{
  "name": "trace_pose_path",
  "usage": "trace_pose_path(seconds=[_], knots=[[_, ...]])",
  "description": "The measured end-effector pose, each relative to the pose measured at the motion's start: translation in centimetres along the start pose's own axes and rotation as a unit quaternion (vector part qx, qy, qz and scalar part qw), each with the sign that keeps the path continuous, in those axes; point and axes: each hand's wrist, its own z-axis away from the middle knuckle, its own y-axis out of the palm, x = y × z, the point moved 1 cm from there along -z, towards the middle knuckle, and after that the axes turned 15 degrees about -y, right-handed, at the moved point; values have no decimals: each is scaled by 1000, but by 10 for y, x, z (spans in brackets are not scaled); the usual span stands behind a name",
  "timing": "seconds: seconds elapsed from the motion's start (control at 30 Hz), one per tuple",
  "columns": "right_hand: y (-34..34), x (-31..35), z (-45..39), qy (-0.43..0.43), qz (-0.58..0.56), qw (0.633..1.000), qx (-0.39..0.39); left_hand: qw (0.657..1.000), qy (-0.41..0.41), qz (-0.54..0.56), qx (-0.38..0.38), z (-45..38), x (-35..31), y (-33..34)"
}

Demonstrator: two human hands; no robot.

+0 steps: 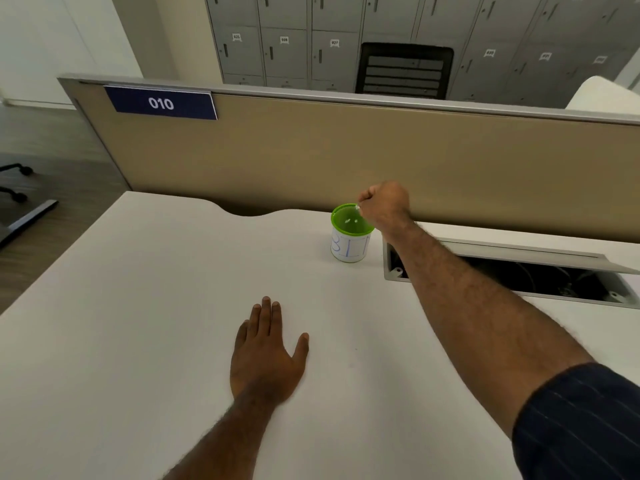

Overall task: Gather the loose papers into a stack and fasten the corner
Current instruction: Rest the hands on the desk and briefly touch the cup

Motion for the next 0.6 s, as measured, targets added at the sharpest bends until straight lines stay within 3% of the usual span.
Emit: trace_pose_path(seconds=[0.1, 0.17, 0.23, 0.37, 0.5, 0.6], knots=[[0, 6, -2, -54, 103, 993, 33, 1000, 0, -4, 3, 0, 0, 1], [1, 7, 1, -89, 118, 989, 1, 1000, -1, -3, 3, 0, 0, 1], [1, 4, 2, -121, 119, 985, -19, 1000, -2, -4, 3, 0, 0, 1], [5, -5, 4, -118, 112, 986, 23, 1000, 0, -6, 4, 0, -1, 0], [6, -11, 12, -171, 125, 977, -16, 1000, 1, -6, 5, 0, 0, 0], [8, -14, 23, -188, 45, 981, -34, 1000, 2, -9, 6, -1, -1, 0]])
